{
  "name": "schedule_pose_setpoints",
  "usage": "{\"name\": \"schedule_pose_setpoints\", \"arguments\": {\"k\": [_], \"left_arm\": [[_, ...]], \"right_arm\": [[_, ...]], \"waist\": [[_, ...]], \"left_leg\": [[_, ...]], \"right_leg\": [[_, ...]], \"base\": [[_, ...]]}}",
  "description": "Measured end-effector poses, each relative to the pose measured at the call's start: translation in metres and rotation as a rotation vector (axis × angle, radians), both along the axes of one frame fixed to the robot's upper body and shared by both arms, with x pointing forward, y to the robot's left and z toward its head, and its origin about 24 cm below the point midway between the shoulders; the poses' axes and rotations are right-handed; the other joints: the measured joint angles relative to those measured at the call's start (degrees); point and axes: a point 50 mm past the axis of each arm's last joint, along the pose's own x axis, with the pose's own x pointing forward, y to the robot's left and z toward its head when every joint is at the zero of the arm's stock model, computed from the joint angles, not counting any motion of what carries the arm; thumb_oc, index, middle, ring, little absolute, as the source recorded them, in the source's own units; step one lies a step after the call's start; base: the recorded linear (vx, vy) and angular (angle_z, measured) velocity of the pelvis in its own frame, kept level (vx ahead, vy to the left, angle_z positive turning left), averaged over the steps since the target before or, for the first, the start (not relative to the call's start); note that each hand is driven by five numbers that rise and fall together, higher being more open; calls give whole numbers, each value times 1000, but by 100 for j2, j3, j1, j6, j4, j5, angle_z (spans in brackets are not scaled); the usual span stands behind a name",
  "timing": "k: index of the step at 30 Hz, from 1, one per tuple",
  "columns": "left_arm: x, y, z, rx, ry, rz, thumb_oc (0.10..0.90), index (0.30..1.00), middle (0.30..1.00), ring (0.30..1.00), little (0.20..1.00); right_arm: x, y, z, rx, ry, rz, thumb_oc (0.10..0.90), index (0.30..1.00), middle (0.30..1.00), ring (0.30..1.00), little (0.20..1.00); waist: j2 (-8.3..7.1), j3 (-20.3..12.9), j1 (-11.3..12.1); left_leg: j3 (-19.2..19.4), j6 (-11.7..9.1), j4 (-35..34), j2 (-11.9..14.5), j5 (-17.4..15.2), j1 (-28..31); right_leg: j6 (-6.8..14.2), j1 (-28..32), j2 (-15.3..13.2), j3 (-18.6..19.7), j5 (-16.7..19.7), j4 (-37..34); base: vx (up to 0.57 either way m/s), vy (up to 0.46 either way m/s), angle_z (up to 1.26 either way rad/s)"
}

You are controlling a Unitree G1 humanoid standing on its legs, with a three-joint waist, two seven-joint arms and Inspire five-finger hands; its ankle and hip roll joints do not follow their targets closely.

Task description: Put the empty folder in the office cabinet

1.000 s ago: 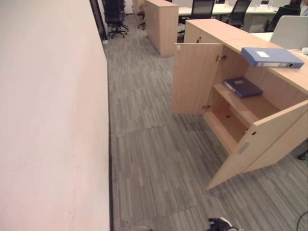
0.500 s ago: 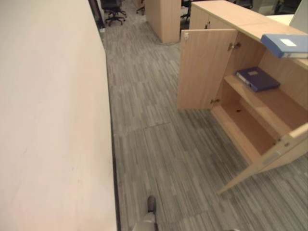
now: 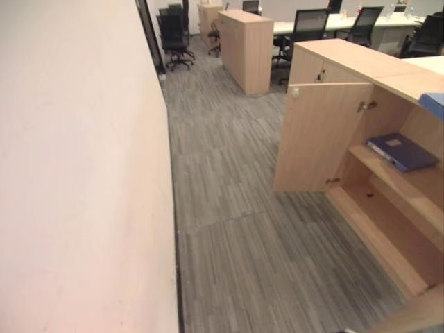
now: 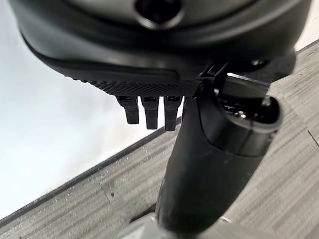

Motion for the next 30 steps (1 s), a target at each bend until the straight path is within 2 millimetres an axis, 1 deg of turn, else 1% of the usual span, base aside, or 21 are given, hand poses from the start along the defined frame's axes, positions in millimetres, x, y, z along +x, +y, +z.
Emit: {"name": "schedule_pose_setpoints", "arguments": {"k": [1,2,3,4,5,6,7,8,9,11,15,16,18,19,21,22,24,26,27,29,30], "left_arm": [[-4,-2,-1,-7,8,-6,800,900,900,900,900],[-9,-6,-2,-21,23,-3,800,900,900,900,900],[-12,-7,-2,-27,30,1,800,900,900,900,900],[-9,-8,-2,-31,21,4,800,900,900,900,900],[-5,-13,-3,-47,17,2,800,900,900,900,900],[-9,-12,-3,-29,28,1,800,900,900,900,900],[-7,-5,-2,-15,28,27,800,900,900,900,900],[-10,0,-1,-6,49,48,800,900,900,900,900],[-8,6,0,10,44,48,800,900,900,900,900],[-13,8,0,9,54,70,800,900,900,900,900],[-24,4,-1,3,76,76,800,900,900,900,900],[-27,2,-1,-4,86,72,800,900,900,900,900],[-28,1,-1,-5,91,72,800,900,900,900,900],[-18,2,-1,-2,68,64,800,900,900,900,900],[-16,5,0,9,64,63,800,900,900,900,900],[-6,6,0,18,38,50,800,900,900,900,900],[12,6,2,25,-18,29,800,900,900,900,900],[24,6,3,36,-46,3,800,900,900,900,900],[33,3,4,27,-82,-9,800,900,900,900,900],[35,0,4,19,-89,-6,800,900,900,900,900],[32,-3,3,10,-85,1,800,900,900,900,900]], "right_arm": [[5,3,0,7,-14,3,800,900,900,900,900],[10,10,0,32,-39,16,800,900,900,900,900],[16,18,0,59,-66,19,800,900,900,900,900],[25,29,0,106,-109,13,800,900,900,900,900],[33,39,1,139,-143,13,800,900,900,900,900],[39,48,1,171,-167,-12,800,900,900,900,900],[42,55,1,193,-177,-17,800,900,900,900,900],[48,64,3,224,-194,2,800,900,900,900,900],[50,69,3,241,-204,-6,800,900,900,900,900],[48,77,1,284,-210,-75,800,900,900,900,900],[35,71,-3,276,-187,-119,800,900,900,900,900],[33,64,-3,257,-179,-121,800,900,900,900,900],[28,56,-4,235,-164,-125,800,900,900,900,900],[26,53,-4,225,-155,-129,800,900,900,900,900],[20,49,-5,208,-133,-132,800,900,900,900,900],[15,43,-6,191,-124,-132,800,900,900,900,900],[11,32,-5,158,-112,-127,800,900,900,900,900],[6,30,-6,145,-96,-116,800,900,900,900,900],[3,30,-6,143,-86,-119,800,900,900,900,900],[-8,31,-9,143,-59,-126,800,900,900,900,900],[-24,33,-13,149,-21,-131,800,900,900,900,900]], "waist": [[78,9,-22],[224,10,-127],[220,35,-169],[366,164,-270],[259,422,-337],[193,506,-367],[237,529,-374],[64,578,-393],[-92,678,-445],[-277,774,-541],[-179,638,-562],[-33,511,-583],[114,401,-632],[107,392,-656],[8,362,-675],[-11,333,-703],[73,293,-672],[-37,276,-773],[-88,266,-839],[-111,256,-834],[-136,249,-834]], "left_leg": [[-4,-22,1,32,4,23],[-91,-85,30,161,35,71],[-173,-106,35,207,26,116],[-273,-148,36,311,23,177],[-382,-235,37,340,-11,303],[-401,-366,39,334,-44,373],[-422,-443,34,360,-132,438],[-541,-526,33,355,-269,485],[-627,-515,32,312,-315,574],[-761,-562,36,264,-416,822],[-1030,-717,38,453,-818,1240],[-1051,-874,40,630,-898,1296],[-1053,-1148,82,880,-833,1353],[-989,-1254,417,955,-773,1270],[-993,-1429,909,1010,-816,1107],[-971,-1458,911,1137,-777,1012],[-1021,-1576,956,1348,-762,959],[-1024,-1646,1209,1416,-721,852],[-1015,-1695,1477,1460,-722,798],[-1000,-1754,1791,1504,-741,792],[-991,-1850,2586,1560,-685,592]], "right_leg": [[-84,-147,-20,-113,-354,3],[-364,-444,172,-292,-783,-327],[-427,-656,350,-329,-907,-566],[-412,-824,718,-265,-1064,-1262],[-375,-942,927,-327,-1087,-1744],[-442,-1144,1012,-401,-1046,-1837],[-462,-1246,1213,-416,-988,-2302],[-324,-1275,1474,-355,-671,-3484],[-288,-1242,1580,-212,-214,-4463],[-393,-1267,1596,-64,248,-4922],[-579,-1080,1622,-319,681,-4804],[-681,-1024,1719,-466,960,-4790],[-976,-871,1915,-510,1119,-4840],[-1121,-691,1985,-572,1101,-4937],[-1266,-470,2016,-586,1004,-5064],[-1301,-408,2079,-621,935,-5135],[-1356,-401,2247,-673,848,-5111],[-1325,-334,2285,-763,728,-5113],[-1296,-224,2383,-736,626,-5156],[-1338,-51,2409,-706,611,-5227],[-1395,190,2524,-616,484,-5298]], "base": [[125,-56,18],[112,-62,31],[212,-174,52],[188,-150,55],[266,-185,52],[237,-111,34],[252,-117,17],[360,-154,31],[294,-113,39],[278,-126,44],[342,-167,35],[196,-112,24],[302,-202,39],[246,-178,34],[167,-152,8],[202,-192,6],[205,-194,-1],[235,-227,12],[200,-197,11],[110,-136,-14],[159,-222,-32]]}}
